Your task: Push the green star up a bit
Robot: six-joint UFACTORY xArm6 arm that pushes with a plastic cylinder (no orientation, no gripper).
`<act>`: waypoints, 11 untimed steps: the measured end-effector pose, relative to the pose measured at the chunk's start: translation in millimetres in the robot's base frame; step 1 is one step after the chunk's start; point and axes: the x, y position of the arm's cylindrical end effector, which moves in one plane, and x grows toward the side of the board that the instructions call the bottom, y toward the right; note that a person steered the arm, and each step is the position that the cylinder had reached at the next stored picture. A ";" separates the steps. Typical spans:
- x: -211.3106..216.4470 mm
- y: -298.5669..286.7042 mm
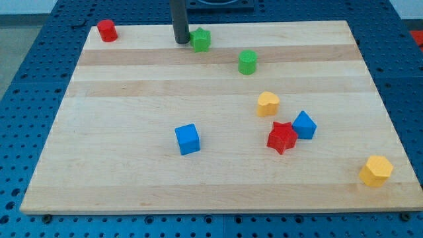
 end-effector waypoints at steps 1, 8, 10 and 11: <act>12.0 -22.6; 17.0 37.5; 8.9 37.8; -3.0 37.7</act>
